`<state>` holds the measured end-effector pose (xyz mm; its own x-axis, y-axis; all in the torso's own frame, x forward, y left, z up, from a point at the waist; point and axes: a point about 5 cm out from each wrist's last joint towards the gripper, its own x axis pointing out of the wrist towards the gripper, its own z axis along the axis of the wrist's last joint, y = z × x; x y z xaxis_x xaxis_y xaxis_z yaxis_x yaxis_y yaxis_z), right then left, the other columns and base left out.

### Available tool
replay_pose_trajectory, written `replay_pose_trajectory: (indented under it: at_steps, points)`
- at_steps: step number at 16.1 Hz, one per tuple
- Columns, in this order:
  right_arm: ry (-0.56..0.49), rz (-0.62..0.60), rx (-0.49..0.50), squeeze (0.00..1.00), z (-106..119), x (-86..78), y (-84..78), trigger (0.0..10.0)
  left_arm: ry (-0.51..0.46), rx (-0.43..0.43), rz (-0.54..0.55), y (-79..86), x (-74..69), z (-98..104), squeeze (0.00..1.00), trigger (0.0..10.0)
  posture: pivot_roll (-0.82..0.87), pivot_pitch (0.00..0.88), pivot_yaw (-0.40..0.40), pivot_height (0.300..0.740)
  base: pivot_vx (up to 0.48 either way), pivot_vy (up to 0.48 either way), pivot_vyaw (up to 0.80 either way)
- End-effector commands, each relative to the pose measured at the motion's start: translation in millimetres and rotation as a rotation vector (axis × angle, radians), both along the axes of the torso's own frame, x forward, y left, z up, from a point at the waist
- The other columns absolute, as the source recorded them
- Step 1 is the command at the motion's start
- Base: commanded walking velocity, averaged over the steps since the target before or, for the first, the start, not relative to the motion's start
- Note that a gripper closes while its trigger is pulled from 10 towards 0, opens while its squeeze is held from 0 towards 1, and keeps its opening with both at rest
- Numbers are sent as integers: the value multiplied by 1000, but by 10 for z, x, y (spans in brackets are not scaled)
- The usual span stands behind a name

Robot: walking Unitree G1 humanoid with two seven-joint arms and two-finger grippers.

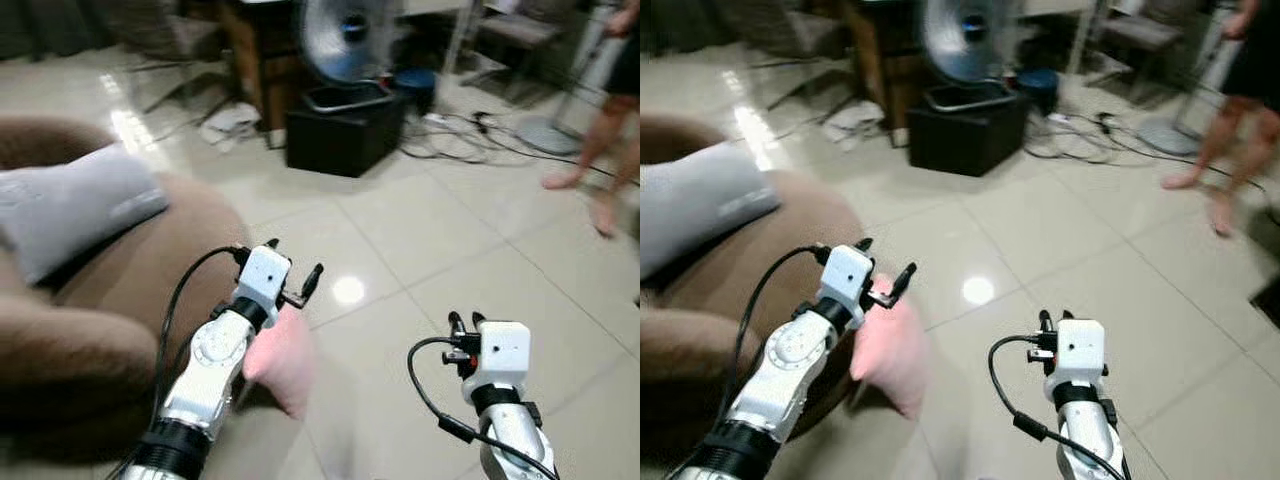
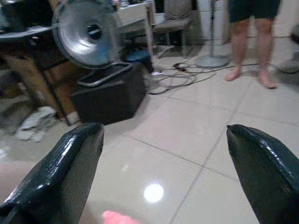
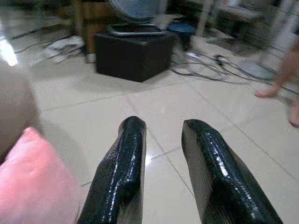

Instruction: Move the pillow to the sofa from floor

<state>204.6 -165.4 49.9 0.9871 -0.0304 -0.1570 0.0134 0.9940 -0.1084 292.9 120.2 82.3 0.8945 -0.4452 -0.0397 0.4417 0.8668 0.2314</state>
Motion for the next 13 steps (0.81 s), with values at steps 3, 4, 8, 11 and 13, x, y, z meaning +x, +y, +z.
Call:
replay_pose_trajectory:
  at_steps: [3, 4, 8, 11, 13]
  points:
    - [22, 61, -35, 0, -23, -20, 43, 10000, -1, 9, -6, -21, -7, -17, 0, 10000, -29, 0, -8, 740, 344, -279, 488]
    - [23, 62, -40, 0, -23, -21, 41, 10000, 0, 10, -6, -24, -7, -21, 0, 10000, -29, 0, -8, 740, 360, -274, 800]
    - [26, 32, -26, 0, -28, -48, -5, 10000, 4, 12, -15, -59, -17, -37, 0, 10000, -40, 0, -4, 740, 365, -273, 322]
    - [30, 36, -34, 0, -25, -63, -15, 10000, 7, 10, -14, -68, -23, -46, 0, 10000, -44, 0, -5, 740, 366, -270, 0]
    - [32, 33, -36, 0, -29, -72, -28, 10000, 8, 8, -15, -72, -24, -47, 0, 10000, -45, 0, -4, 740, 366, -276, 0]
